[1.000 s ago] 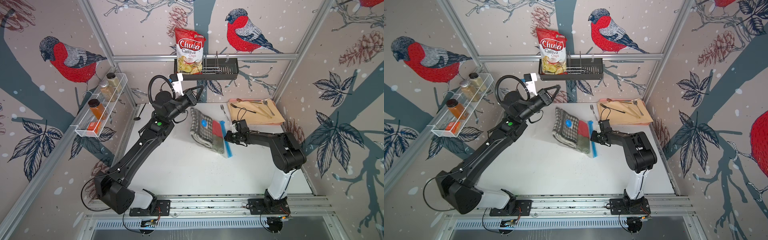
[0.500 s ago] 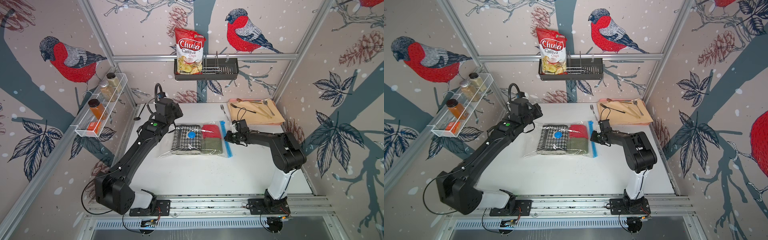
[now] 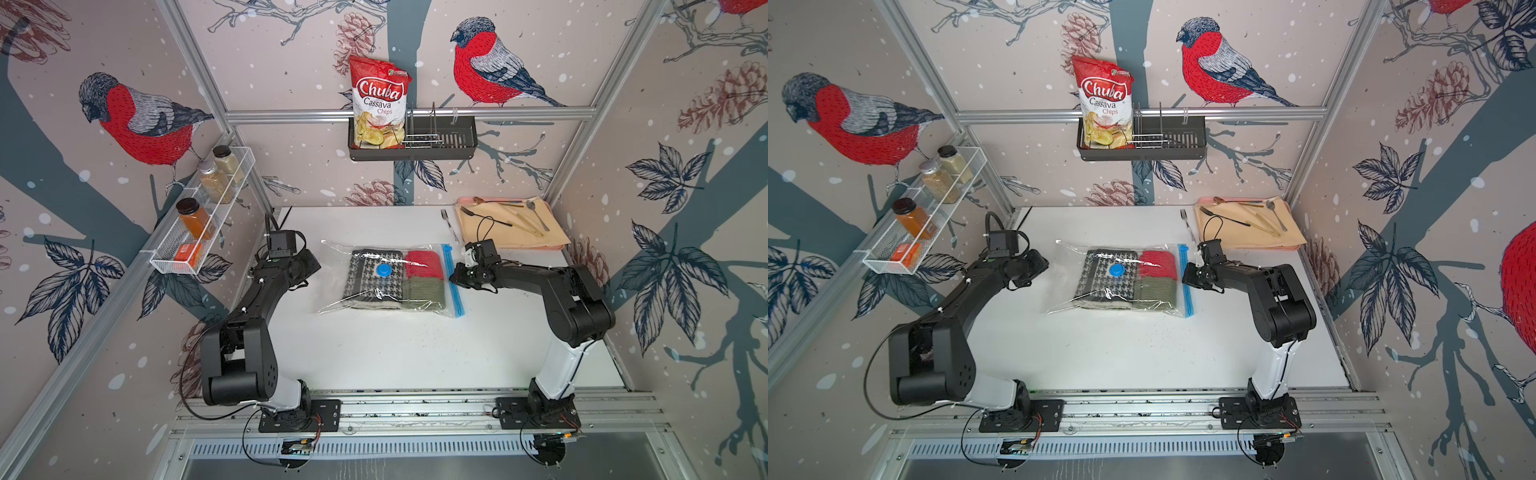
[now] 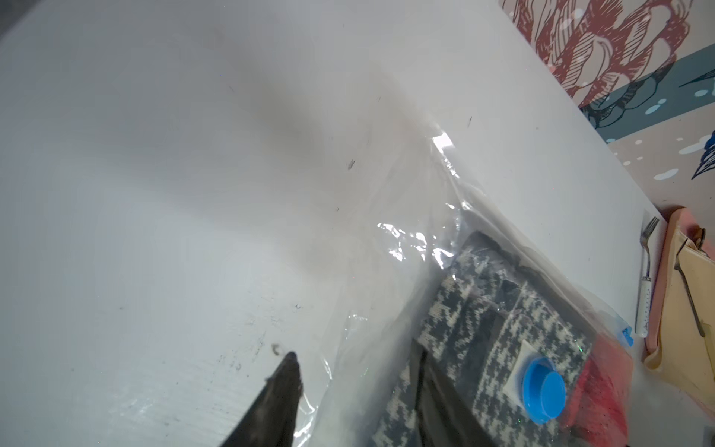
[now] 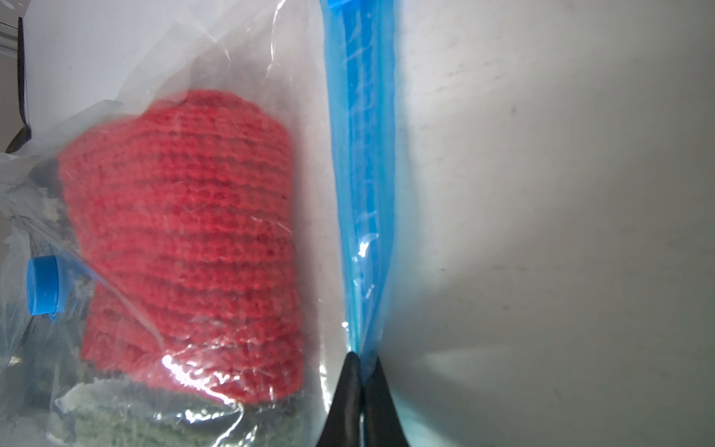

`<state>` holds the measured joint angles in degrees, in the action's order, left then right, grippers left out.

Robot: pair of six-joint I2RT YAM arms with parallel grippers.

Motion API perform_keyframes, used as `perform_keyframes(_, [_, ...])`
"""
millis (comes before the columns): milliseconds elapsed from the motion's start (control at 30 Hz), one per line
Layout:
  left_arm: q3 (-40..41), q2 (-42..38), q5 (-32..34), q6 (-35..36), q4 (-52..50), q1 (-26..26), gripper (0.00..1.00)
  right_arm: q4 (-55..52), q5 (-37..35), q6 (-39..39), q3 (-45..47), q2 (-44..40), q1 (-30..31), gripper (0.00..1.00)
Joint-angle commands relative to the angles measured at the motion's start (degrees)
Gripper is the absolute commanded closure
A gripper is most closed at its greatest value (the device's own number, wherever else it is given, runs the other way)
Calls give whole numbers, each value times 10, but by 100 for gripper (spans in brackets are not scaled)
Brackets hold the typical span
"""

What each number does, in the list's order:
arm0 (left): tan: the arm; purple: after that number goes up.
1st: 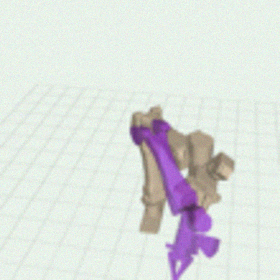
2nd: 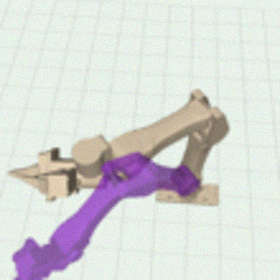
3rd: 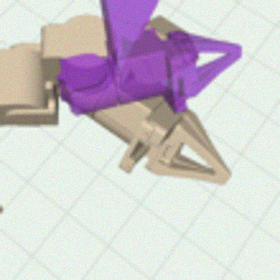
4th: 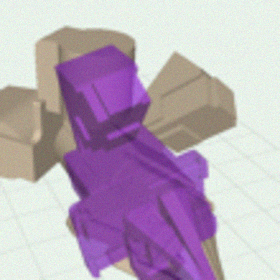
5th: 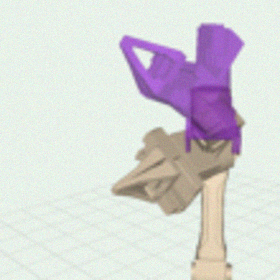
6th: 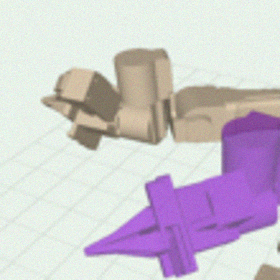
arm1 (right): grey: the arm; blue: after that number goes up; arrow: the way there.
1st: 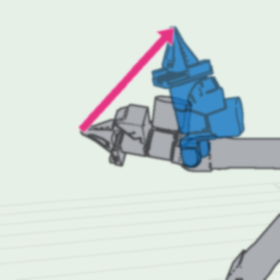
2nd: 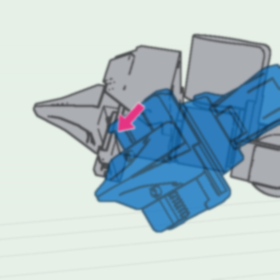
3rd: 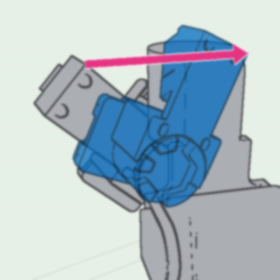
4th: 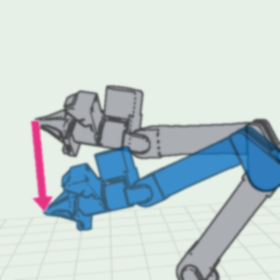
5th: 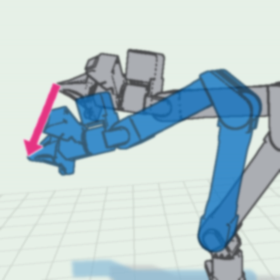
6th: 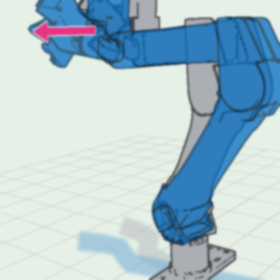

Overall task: Take the scarf out of the vacuum bag
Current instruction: Adjust the vacuum bag at the center of the board.

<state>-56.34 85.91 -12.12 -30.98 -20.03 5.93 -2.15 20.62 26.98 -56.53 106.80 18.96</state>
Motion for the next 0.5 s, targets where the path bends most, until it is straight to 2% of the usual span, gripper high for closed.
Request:
perform_keyframes(0, [16, 25, -87, 27, 28, 7, 51, -61, 2, -3, 7, -5, -3, 93])
perform_keyframes(233, [10, 85, -84, 23, 37, 8, 51, -54, 12, -4, 13, -13, -7, 93])
perform_keyframes(467, [19, 107, -87, 13, 55, 8, 52, -50, 22, -3, 12, -11, -7, 93])
